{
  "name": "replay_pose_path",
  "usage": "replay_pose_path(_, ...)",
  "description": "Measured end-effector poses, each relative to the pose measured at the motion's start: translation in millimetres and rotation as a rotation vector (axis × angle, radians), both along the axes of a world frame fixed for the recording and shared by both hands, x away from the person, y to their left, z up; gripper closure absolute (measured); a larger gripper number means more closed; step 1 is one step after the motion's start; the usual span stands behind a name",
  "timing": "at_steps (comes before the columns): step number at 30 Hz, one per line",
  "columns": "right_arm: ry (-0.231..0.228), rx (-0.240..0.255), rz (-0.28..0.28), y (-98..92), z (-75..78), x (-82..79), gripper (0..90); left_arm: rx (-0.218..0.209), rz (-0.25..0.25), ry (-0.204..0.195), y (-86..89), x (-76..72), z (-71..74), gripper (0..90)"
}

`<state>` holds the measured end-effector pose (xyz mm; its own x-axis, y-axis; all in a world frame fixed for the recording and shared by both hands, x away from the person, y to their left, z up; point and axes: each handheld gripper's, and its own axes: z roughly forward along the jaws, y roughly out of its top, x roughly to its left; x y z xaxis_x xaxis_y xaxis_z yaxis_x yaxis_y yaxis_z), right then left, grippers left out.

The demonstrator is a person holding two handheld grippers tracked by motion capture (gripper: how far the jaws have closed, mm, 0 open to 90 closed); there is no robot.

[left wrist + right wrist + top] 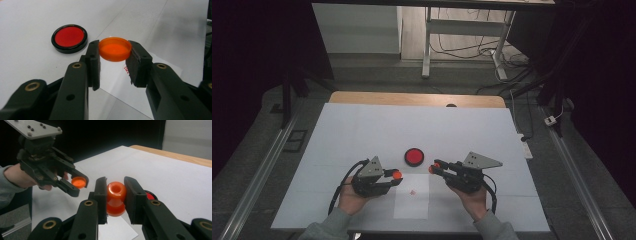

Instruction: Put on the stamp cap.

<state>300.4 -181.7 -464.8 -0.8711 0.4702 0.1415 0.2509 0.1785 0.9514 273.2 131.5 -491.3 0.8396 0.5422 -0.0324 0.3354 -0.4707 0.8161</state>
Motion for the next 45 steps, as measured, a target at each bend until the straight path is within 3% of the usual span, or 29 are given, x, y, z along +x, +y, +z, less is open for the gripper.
replay_pose_path(26, -0.002, 0.016, -0.001, -1.3, 3.1, -0.1, 73.3, 0.004, -0.067, -0.009, -38.9, 13.5, 2.5, 64.7)
replay_pose_path(45, 0.002, 0.007, 0.013, 3.8, 2.9, -2.8, 73.2, 0.014, -0.087, -0.004, -56.9, 18.9, -1.5, 64.7)
